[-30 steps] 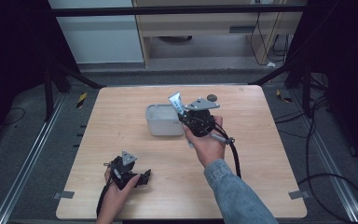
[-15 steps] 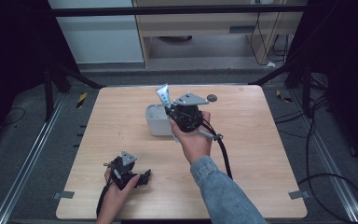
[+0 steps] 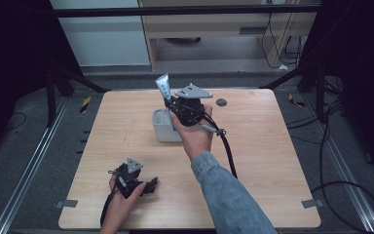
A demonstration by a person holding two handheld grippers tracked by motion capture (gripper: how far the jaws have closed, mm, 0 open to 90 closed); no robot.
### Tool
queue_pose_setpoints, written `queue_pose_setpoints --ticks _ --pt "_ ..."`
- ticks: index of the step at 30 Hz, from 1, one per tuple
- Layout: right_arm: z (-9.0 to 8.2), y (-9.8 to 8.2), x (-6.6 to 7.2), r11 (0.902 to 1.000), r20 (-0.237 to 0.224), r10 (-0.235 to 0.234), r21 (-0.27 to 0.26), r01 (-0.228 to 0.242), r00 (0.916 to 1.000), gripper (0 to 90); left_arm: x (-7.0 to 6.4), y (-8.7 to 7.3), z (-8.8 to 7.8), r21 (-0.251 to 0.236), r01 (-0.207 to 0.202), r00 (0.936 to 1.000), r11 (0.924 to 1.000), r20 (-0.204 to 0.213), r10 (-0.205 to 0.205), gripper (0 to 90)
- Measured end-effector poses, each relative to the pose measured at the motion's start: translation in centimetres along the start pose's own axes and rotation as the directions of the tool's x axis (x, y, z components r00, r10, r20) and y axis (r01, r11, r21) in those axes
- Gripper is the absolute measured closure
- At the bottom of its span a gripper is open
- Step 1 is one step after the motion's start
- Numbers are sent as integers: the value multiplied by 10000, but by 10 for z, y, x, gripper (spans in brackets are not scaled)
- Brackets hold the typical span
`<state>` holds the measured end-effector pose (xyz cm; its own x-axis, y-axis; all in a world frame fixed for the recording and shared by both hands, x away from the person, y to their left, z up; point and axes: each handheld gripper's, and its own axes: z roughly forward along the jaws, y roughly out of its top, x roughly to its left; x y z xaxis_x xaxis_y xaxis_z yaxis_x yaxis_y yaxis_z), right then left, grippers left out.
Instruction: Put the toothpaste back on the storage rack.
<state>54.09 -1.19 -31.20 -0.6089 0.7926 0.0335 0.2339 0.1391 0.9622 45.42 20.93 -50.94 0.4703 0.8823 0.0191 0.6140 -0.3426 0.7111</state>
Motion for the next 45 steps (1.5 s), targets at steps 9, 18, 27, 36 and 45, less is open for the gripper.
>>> queue_pose_setpoints --ticks 9,18,27,36,45 --pt "19 9 -8 9989 112 -215 -406 219 9997 785 0 0 0 22 -4 10000 10000 7 4 0" --pt "40 4 -18 9974 306 -492 -510 507 9983 786 0 1 0 39 -23 10000 10000 19 23 0" --pt "55 -1 -21 9972 173 -583 -452 591 9981 785 1 1 0 33 -50 10000 10000 49 50 0" --pt "63 -4 -25 9967 348 -536 -586 555 9980 785 1 1 0 29 -60 10000 10000 59 60 0" --pt "70 -10 -28 9971 433 -621 -416 640 9971 785 1 1 0 27 -76 9999 10000 68 75 0"
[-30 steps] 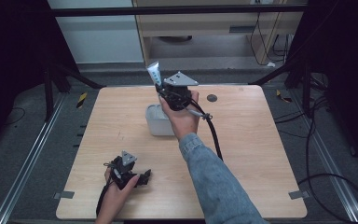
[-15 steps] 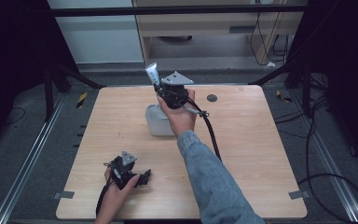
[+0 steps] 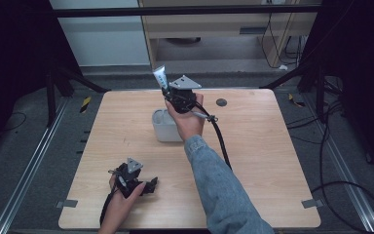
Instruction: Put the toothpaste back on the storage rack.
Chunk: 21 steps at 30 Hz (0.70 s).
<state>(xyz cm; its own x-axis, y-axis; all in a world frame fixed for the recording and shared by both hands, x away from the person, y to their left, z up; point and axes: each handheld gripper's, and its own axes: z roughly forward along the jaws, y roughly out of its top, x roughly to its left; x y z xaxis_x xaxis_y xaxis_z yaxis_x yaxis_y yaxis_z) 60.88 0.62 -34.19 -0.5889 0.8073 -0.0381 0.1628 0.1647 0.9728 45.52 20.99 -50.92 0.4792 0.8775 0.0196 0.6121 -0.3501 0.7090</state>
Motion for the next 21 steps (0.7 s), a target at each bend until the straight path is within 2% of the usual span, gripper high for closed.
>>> queue_pose_setpoints --ticks 4,10,14,21 --pt "3 -2 -1 9999 -31 168 36 -168 9999 785 0 0 0 1 -1 10000 10000 2 1 0" --pt "6 -7 -1 9996 -49 173 220 -172 9998 785 0 0 0 5 -10 10000 10000 3 10 0" --pt "8 -10 1 9996 -41 -42 272 43 10000 785 0 0 0 1 -4 10000 10000 1 4 0" --pt "11 -12 0 9991 -56 -131 391 133 9999 784 0 0 0 3 -2 10000 10000 24 2 0"
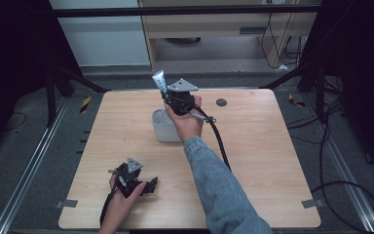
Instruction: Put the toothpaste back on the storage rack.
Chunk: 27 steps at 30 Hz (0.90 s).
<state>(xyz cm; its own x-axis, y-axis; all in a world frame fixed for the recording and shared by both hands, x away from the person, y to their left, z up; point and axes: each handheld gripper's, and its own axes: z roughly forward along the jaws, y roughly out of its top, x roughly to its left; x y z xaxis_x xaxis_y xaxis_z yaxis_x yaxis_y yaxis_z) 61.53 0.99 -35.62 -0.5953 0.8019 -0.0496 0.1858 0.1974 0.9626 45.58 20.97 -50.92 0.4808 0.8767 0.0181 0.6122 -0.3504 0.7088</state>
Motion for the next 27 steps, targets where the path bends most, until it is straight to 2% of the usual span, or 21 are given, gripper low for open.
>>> queue_pose_setpoints --ticks 16,18,27 --pt "2 -8 -3 9992 57 20 390 -22 10000 782 0 0 1 -25 12 10000 10000 -10 -12 0" --pt "2 -9 -4 9987 59 143 479 -146 9999 782 0 0 1 -22 9 10000 10000 -9 -9 0" --pt "0 -15 -7 9960 -11 181 871 -180 9998 781 0 0 1 -27 13 10000 10000 -7 -13 0"
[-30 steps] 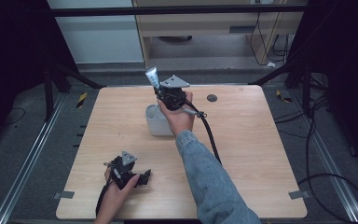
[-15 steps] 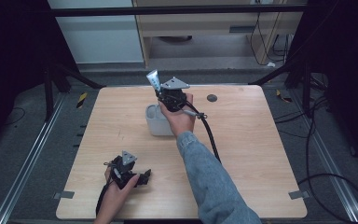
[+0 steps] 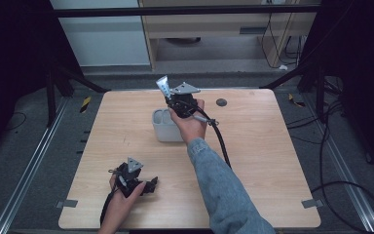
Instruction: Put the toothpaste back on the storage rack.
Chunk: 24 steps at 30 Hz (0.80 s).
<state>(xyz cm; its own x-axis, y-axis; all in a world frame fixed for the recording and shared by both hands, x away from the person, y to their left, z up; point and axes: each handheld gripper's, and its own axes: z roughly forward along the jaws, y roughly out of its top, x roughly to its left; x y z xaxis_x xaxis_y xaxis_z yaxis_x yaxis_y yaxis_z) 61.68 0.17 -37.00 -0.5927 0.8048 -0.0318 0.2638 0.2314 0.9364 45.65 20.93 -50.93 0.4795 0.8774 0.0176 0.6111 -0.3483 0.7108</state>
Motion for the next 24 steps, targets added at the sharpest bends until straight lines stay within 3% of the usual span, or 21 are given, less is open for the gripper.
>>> queue_pose_setpoints --ticks 16,24 --pt "1 -8 -3 9983 -182 -25 587 36 9998 780 0 0 0 2 -14 10000 10000 10 14 0" --pt "0 -9 -2 9960 -215 -307 836 324 9993 780 0 0 0 -1 -15 10000 10000 9 15 0"
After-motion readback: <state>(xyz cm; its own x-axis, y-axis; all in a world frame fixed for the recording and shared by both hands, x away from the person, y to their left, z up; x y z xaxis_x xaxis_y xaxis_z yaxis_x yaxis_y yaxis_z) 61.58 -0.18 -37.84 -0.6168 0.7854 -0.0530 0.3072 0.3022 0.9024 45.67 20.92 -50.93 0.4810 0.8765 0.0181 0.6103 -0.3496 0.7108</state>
